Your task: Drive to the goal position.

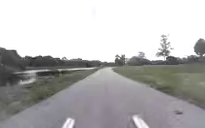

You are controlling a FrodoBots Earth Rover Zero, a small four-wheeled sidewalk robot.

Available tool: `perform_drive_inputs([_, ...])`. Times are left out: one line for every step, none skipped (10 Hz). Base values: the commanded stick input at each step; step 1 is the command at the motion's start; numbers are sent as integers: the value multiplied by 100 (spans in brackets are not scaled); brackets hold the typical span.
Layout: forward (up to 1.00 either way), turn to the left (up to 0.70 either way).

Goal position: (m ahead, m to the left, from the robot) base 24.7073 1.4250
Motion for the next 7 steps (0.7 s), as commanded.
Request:
perform_drive_inputs([85, 0])
perform_drive_inputs([85, 0])
perform_drive_inputs([85, 0])
perform_drive_inputs([85, 0])
perform_drive_inputs([85, 0])
perform_drive_inputs([85, 0])
perform_drive_inputs([85, 0])
